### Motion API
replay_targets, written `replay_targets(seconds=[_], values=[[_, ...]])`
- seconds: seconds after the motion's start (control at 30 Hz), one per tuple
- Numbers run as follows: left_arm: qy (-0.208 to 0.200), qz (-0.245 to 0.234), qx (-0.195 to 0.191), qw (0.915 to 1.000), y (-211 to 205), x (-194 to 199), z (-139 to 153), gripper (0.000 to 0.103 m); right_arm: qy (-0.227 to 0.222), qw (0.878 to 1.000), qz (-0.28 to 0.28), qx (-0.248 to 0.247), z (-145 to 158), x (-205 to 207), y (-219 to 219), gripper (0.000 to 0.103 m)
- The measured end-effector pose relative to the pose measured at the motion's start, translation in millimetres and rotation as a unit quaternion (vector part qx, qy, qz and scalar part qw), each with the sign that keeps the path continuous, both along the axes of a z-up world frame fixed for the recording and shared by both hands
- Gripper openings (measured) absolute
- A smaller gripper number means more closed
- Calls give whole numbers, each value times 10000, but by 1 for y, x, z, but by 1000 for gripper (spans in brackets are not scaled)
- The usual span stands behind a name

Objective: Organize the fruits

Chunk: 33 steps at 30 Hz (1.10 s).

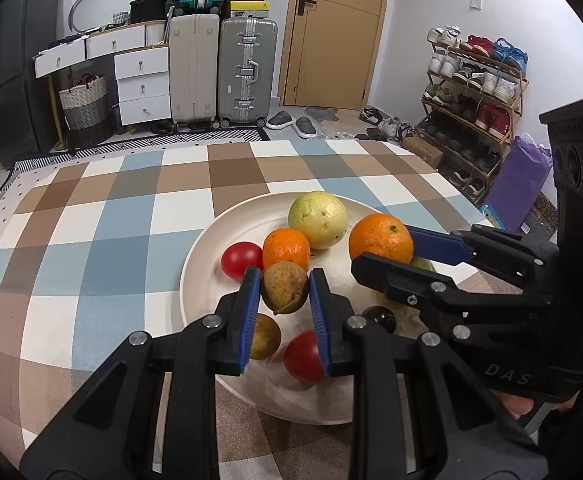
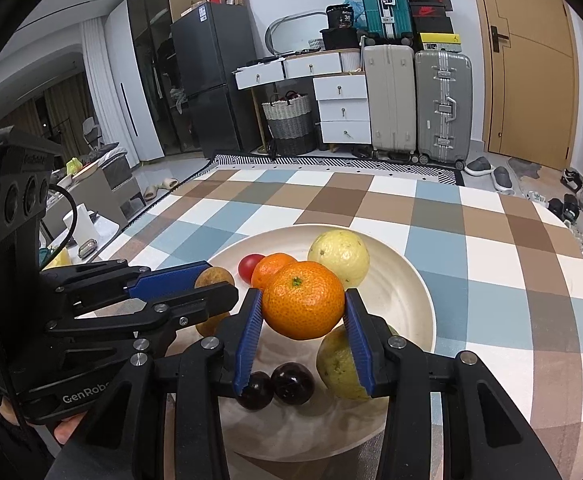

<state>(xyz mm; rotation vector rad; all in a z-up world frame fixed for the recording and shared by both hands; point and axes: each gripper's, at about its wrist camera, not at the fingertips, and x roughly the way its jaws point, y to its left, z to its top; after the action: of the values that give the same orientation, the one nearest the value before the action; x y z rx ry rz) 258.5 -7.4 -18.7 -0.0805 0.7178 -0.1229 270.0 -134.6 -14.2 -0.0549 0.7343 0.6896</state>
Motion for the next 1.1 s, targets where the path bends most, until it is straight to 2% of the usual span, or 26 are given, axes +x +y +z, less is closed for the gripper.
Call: replay_targets(seconds=[0.13, 0.23, 0.3, 0.37, 0.4, 0.47, 0.5, 0.53, 0.6, 0.63, 0.73, 0.97, 1.1], values=[[-11, 69, 7, 10000, 2, -1, 1, 22, -35, 10000, -3, -31, 0, -1, 1, 42], [-6, 126, -83, 9999, 7, -3, 2, 24, -75, 10000, -29, 14, 2, -3, -1, 49], [0, 195, -139, 9997, 12, -6, 3, 34, -194, 9998, -51, 38, 5, -7, -3, 51], [-66, 311, -208, 9993, 19, -13, 6, 51, -242, 9997, -64, 67, 8, -11, -6, 52], [-97, 363, -255, 9990, 23, -18, 7, 57, -256, 9996, -83, 85, 9, -14, -9, 54], [-192, 446, -384, 9981, 32, -29, 10, 82, -290, 9995, -114, 73, 8, -22, -14, 72], [-232, 479, -405, 9978, 35, -33, 11, 86, -319, 9993, -122, 117, 7, -27, -17, 78], [-285, 520, -403, 9974, 37, -40, 13, 88, -319, 9993, -112, 173, 7, -31, -21, 88], [-311, 539, -395, 9973, 40, -49, 13, 92, -216, 9993, -47, 288, 6, -36, -27, 95], [-299, 555, -370, 9973, 41, -54, 13, 100, -186, 9994, -42, 300, 5, -39, -29, 99], [-398, 589, -319, 9970, 39, -72, 11, 102, -278, 9992, -55, 293, 5, -53, -35, 103], [-659, 469, 17, 9967, 17, -106, 13, 102, -678, 9970, -140, 356, 15, -80, -49, 103], [-782, 430, 3, 9960, 11, -117, 15, 102, -754, 9961, -133, 431, 19, -89, -56, 103]])
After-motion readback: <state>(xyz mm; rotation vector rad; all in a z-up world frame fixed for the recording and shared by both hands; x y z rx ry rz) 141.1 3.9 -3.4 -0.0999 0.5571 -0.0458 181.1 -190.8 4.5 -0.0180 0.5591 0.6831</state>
